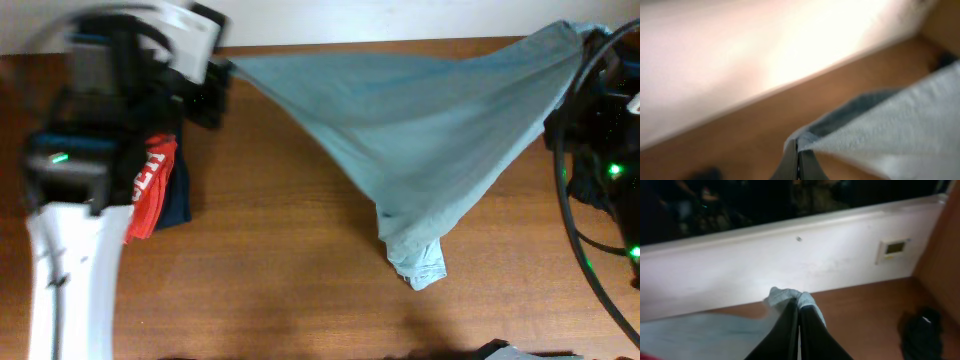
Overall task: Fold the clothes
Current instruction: 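Stretch the t-shirt between both grippers and lift it up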
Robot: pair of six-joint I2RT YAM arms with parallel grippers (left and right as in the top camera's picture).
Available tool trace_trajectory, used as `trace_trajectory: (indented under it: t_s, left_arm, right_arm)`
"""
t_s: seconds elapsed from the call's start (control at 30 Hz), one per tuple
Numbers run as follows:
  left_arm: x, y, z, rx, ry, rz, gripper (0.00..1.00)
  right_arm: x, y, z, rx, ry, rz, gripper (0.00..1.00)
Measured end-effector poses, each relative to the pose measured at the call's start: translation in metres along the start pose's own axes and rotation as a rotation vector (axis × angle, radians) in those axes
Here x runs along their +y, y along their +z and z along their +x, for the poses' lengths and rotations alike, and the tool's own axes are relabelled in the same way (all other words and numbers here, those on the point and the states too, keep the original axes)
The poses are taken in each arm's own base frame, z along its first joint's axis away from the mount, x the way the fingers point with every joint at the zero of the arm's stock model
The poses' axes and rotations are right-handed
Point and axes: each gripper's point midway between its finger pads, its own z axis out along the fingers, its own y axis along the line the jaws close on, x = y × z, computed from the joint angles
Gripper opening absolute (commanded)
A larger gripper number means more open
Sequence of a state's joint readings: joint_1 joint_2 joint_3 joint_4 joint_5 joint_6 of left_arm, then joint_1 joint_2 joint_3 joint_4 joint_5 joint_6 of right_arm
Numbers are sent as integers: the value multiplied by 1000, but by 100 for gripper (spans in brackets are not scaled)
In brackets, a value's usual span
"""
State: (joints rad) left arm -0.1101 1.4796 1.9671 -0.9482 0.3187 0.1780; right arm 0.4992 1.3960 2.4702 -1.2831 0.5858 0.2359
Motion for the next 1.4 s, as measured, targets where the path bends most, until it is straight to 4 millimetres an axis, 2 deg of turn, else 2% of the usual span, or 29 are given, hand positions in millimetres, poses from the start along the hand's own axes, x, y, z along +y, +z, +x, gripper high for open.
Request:
trace_trajectory:
  t_s: [0.13,0.3,0.37,0.5,0.57,0.7,0.87,0.93,1.0,1.13,1.3,1.4]
  left_arm:
    - [14,-49,-37,-99,17,-91,0]
    - [6,-90,-61,-176,42,-120,1]
    - [4,-97,-63,-186,45,-123,1]
    - [6,-96,-57,-159,35,-131,1]
    - [8,-94,-54,-144,30,-141,1]
    - [16,-95,-54,-142,30,-188,0]
    - [27,-110,-65,-175,55,-276,0]
    - [26,-124,-81,-234,80,-293,0]
    - [22,-143,-101,-317,113,-308,1]
    - [11,-187,-134,-471,167,-337,0]
    - [-6,-241,-156,-612,210,-368,0]
    - [-11,-266,-162,-675,221,-396,0]
  right_arm:
    - [-2,9,14,55,-15,42,4]
    - [-4,17,35,131,32,83,4]
    - [-5,20,44,163,54,99,4]
    - [-11,27,67,265,98,130,4]
    - [-17,35,79,319,124,151,4]
    - [-36,56,88,367,193,211,4]
    - [-74,80,66,293,228,264,4]
    - [-79,82,52,250,203,226,4]
    - [-75,80,34,194,182,165,4]
    - [-64,53,-1,73,162,73,4]
    - [-58,-2,-33,-66,158,15,4]
    - [-59,-26,-42,-121,160,11,4]
